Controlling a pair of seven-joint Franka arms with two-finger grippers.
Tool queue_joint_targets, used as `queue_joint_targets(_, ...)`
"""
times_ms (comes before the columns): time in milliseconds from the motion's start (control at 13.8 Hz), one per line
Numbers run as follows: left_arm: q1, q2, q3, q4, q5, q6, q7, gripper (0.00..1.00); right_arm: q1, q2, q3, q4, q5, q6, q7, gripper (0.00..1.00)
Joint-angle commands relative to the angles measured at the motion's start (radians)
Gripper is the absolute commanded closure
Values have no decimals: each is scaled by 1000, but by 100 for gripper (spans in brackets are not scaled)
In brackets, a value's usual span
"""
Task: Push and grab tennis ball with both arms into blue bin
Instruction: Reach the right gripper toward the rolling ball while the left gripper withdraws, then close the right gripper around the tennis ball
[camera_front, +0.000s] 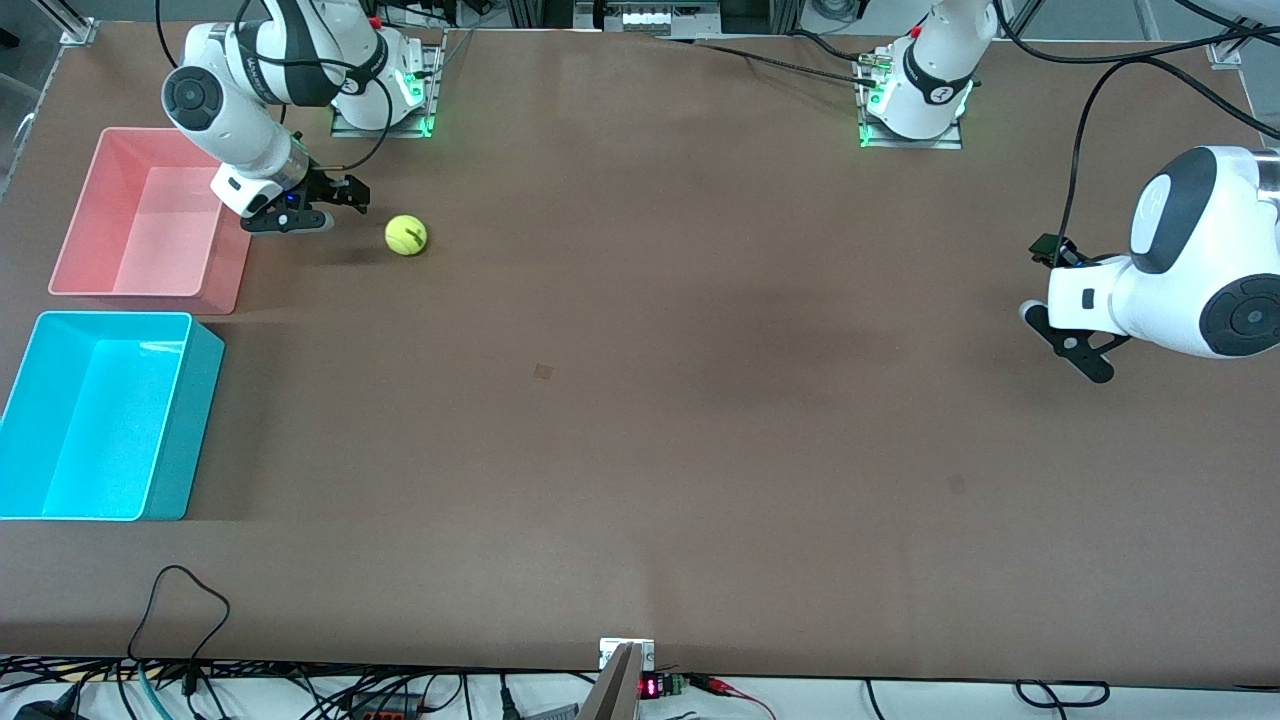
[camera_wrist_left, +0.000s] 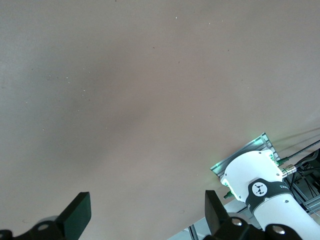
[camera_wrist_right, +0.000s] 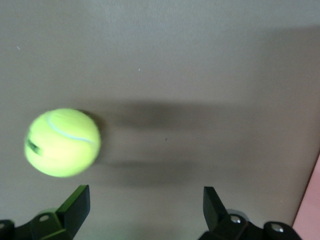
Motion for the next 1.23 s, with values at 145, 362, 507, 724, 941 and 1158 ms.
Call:
queue_joint_targets(145, -2, 1, -5, -2, 23, -5, -14, 0, -18, 52, 8, -104, -6, 170, -36, 0)
queue_joint_targets(362, -3, 3, -5, -2, 25, -5, -28, 0, -56, 102, 8, -103, -6, 210, -102, 0)
queue_joint_targets(507, -3, 3, -5, -2, 25, -5, -28, 0, -81, 132, 8, -101, -6, 244, -149, 0)
queue_joint_targets(724, -5, 3, -6, -2, 25, -5, -28, 0, -96, 152, 8, -98, -6, 256, -170, 0)
queue_joint_targets(941, -5, 3, -6, -2, 25, -5, -28, 0, -145, 158, 8, -101, -6, 227, -167, 0)
queue_joint_targets(1158, -5, 3, -6, -2, 25, -5, -28, 0, -182, 153, 7, -100, -4, 178, -177, 0)
